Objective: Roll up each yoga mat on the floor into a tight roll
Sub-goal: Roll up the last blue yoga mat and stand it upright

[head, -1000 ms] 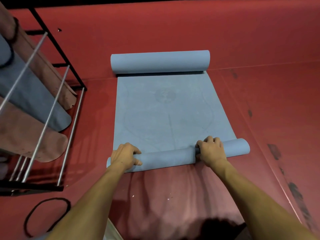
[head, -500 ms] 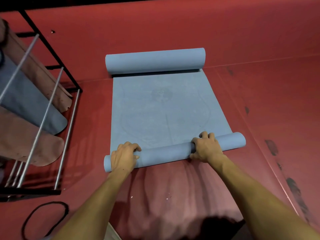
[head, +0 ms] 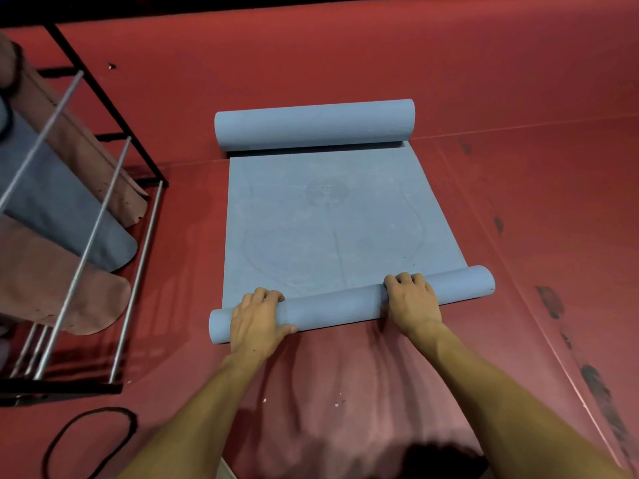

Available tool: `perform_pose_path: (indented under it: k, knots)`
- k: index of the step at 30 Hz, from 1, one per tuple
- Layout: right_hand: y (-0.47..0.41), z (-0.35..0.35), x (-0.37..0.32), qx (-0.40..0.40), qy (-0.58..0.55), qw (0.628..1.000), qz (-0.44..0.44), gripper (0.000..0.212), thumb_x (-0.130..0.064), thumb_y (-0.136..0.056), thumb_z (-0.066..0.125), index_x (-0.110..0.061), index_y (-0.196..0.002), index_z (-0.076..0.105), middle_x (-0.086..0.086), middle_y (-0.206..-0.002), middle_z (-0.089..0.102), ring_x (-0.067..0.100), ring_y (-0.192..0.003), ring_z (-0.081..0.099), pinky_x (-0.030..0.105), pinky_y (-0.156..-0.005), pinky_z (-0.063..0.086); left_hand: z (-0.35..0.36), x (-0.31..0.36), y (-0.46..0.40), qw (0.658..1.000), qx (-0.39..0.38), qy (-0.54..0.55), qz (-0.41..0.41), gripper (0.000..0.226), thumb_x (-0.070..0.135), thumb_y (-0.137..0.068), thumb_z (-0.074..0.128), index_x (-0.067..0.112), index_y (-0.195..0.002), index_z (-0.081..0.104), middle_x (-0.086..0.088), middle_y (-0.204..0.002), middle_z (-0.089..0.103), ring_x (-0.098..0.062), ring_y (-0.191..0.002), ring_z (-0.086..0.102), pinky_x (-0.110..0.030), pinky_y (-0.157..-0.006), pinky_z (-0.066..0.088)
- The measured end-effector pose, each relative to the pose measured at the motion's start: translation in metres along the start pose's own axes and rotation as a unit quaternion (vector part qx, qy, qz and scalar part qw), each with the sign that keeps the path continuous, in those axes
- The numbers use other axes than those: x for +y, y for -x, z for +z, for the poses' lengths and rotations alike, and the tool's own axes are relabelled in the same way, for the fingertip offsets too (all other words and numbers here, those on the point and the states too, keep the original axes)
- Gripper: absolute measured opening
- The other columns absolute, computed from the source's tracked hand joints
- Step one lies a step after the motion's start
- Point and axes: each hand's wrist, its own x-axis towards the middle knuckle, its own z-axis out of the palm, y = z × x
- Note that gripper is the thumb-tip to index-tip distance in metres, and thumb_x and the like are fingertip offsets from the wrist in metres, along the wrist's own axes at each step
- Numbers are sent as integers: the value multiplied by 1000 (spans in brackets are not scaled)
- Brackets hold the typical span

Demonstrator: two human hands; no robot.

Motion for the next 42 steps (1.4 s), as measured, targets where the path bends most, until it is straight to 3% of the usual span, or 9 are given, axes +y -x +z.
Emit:
perform_pose_path:
  k: [7, 14, 17, 20, 24, 30, 33, 36, 42]
  knots:
    - [-7, 1, -2, 21, 11, 1000, 2, 28, -27, -93, 65, -17, -120, 66, 9, -122, 53, 30, -110, 49, 37, -85, 48, 0, -4, -3, 1000, 14, -5, 12, 53, 56, -80, 80, 33, -126, 64, 11, -118, 57, -18, -113, 52, -36, -102, 40]
    - [4, -2, 6, 27, -91, 995, -17, 45, -29, -92, 66, -29, -136, 56, 1, -125, 61, 24, -114, 53, 35, -83, 51, 21, 7, 17, 992, 124, 7, 34, 47, 29, -79, 88, 38, -122, 72, 10, -116, 62, -19, -107, 59, -49, -111, 38]
    - [4, -2, 6, 12, -85, 996, -28, 49, -35, -89, 67, -29, -137, 60, 2, -135, 60, 26, -122, 53, 38, -96, 51, 22, 7, 18, 989, 140, -21, 44, 42, 28, -84, 84, 33, -124, 73, 9, -116, 67, -18, -112, 63, -54, -120, 28]
    - [2, 2, 4, 21, -36, 999, -16, 60, -43, -78, 79, -31, -135, 63, 11, -143, 53, 37, -129, 47, 47, -112, 39, 19, 6, 18, 990, 121, -53, 59, 47, 36, -83, 81, 30, -129, 70, 8, -126, 68, -19, -121, 62, -56, -122, 24]
    - [0, 5, 4, 49, -21, 998, -22, 62, -39, -77, 84, -35, -135, 63, 6, -132, 59, 35, -111, 52, 46, -99, 49, 18, 1, 10, 994, 46, -83, 61, 81, 34, -69, 93, 28, -143, 59, 1, -138, 62, -26, -134, 54, -58, -125, 17]
    - [-12, -2, 6, 35, -5, 999, -31, 49, -7, -81, 68, -15, -128, 57, 4, -116, 70, 30, -109, 56, 40, -94, 46, 0, 3, -16, 997, -8, -59, 49, 67, 17, -88, 77, 28, -147, 48, 6, -132, 62, -20, -133, 51, -46, -127, 17]
    - [-17, -7, 10, 11, -37, 998, -41, 45, -29, -89, 70, -19, -132, 58, 0, -133, 65, 33, -131, 49, 41, -109, 39, 2, 1, -17, 997, -1, -61, 54, 61, 19, -85, 78, 28, -140, 53, 4, -136, 59, -22, -136, 47, -42, -120, 27]
    - [-18, -9, 15, 10, -20, 998, -53, 54, -49, -90, 68, -30, -140, 60, -2, -151, 50, 35, -136, 40, 44, -115, 36, 5, -8, -14, 996, 12, -74, 51, 79, 22, -74, 84, 33, -145, 53, -6, -143, 49, -31, -132, 46, -43, -115, 36]
    - [-20, 3, 14, 16, -7, 998, -59, 95, -53, -73, 85, -26, -154, 43, 0, -146, 52, 33, -137, 42, 46, -117, 36, -2, -6, -27, 993, -16, -117, 31, 90, 42, -71, 91, 40, -148, 44, 6, -134, 53, -22, -126, 52, -47, -121, 27]
